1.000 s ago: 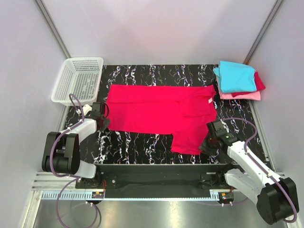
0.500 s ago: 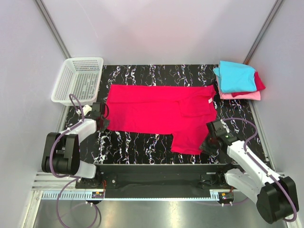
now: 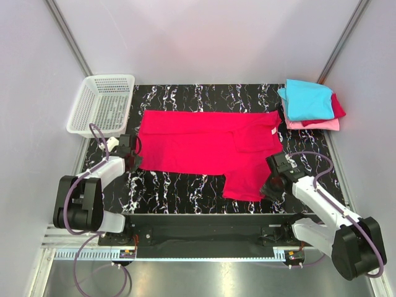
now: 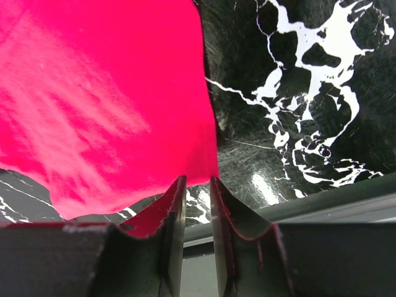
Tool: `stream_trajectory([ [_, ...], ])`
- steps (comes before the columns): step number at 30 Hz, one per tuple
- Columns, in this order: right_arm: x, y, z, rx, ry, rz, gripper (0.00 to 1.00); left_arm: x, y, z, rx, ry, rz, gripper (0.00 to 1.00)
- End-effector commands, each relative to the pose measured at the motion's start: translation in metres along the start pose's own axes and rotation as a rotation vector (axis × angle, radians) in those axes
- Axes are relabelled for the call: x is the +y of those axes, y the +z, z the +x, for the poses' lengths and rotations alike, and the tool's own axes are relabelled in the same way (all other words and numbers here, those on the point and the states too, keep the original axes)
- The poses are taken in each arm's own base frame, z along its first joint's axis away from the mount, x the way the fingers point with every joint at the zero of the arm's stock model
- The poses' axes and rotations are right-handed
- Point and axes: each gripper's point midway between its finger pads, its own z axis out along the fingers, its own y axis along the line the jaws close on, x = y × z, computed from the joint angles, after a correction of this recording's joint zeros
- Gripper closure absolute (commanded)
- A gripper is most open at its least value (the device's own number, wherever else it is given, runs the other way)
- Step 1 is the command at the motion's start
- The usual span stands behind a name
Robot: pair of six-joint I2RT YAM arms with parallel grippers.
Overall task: Fold and stack the t-shirts
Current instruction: Fold the tshirt
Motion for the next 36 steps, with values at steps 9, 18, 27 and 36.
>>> stream_trajectory([
  [9, 0.015, -0.017, 0.006, 0.033, -0.039, -0.066, 0.72, -0.004, 0.006, -0.002, -0.002, 0.009, 0.009, 1.00],
  [18, 0.012, 0.003, 0.025, 0.156, -0.086, 0.036, 0.74, -0.003, 0.006, -0.002, -0.003, 0.010, 0.004, 1.00],
  [27, 0.007, -0.006, -0.005, -0.006, -0.063, 0.109, 0.69, -0.006, 0.003, -0.004, -0.005, 0.012, 0.019, 1.00],
  [36, 0.005, 0.000, -0.003, 0.016, -0.070, 0.142, 0.70, -0.006, 0.003, -0.003, -0.003, 0.016, 0.018, 1.00],
])
